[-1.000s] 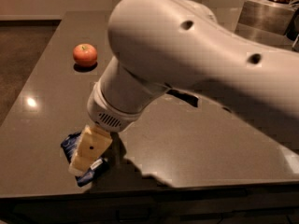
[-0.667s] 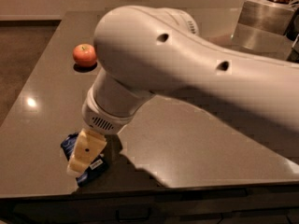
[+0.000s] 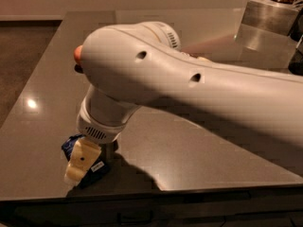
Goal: Pick rxbar blueberry
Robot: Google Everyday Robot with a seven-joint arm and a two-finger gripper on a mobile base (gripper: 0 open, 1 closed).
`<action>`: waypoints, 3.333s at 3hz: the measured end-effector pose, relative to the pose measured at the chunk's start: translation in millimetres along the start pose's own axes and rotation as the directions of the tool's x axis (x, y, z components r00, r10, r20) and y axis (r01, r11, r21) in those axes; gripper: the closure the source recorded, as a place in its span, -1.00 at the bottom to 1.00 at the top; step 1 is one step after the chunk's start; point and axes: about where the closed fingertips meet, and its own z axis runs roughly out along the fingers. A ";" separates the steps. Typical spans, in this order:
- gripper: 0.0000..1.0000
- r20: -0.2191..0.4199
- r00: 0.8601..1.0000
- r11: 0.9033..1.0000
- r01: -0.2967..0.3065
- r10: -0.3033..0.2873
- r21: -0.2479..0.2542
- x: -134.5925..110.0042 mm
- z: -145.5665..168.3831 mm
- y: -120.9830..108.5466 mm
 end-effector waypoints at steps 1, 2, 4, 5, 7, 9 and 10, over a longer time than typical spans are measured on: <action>-1.00 -0.018 1.000 1.000 0.023 -0.023 -0.010 -3.6 12.5 7.1; -1.00 -0.046 0.998 0.999 0.033 -0.034 -0.008 -2.6 26.6 8.4; -0.05 -0.079 0.996 1.000 0.030 -0.030 -0.001 -2.0 25.3 10.6; 0.38 -0.079 0.996 1.000 0.030 -0.030 -0.001 -3.1 23.2 10.6; 1.00 -0.048 0.999 1.000 -0.014 0.014 0.010 9.8 -9.7 -11.0; 1.00 0.090 0.990 0.989 -0.120 0.113 0.081 45.7 -123.5 -74.3; 1.00 0.124 0.985 0.988 -0.128 0.117 0.084 55.7 -146.3 -78.6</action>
Offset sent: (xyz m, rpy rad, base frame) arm -0.0005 0.0213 -0.0403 -0.0857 0.0050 0.0332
